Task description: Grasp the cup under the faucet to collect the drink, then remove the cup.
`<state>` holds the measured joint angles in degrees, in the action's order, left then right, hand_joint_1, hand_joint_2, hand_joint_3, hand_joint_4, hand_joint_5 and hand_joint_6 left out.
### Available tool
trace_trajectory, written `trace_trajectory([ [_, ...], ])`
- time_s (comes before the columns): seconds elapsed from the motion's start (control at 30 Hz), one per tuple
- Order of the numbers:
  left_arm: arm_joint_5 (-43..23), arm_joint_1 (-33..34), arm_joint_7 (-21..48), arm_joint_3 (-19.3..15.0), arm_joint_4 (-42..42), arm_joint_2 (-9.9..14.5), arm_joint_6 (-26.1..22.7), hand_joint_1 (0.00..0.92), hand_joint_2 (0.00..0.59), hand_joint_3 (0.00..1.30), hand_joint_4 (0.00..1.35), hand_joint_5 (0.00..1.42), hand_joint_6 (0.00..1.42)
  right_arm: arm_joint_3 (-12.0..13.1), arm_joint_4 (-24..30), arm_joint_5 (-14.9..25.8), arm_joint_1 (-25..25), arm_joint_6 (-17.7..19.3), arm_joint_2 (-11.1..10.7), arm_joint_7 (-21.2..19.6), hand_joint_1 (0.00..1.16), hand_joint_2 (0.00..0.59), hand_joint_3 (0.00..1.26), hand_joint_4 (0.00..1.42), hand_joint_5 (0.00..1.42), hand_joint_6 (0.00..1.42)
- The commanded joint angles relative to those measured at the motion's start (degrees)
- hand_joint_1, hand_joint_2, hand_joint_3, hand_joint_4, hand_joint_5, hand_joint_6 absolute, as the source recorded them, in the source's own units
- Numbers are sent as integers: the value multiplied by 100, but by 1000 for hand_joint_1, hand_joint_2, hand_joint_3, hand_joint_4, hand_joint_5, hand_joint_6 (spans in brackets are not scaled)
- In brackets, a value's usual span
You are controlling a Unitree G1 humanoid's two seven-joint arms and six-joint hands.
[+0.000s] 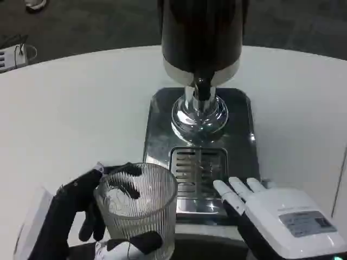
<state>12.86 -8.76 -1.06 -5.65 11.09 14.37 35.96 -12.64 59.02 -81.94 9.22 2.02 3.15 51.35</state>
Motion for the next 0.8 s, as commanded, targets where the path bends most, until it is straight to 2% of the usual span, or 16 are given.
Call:
trace_trajectory([
  [0.03,-127,9,30,-40,-14,34,205,579,0,976,1098,1274,1424,-74,98,-56,0,18,240,102,580,465,41,0,0,0],
  [0.8,-116,70,16,-39,-77,30,175,579,0,976,1098,1274,1424,-59,98,-54,-78,-56,220,197,573,472,44,0,0,0],
])
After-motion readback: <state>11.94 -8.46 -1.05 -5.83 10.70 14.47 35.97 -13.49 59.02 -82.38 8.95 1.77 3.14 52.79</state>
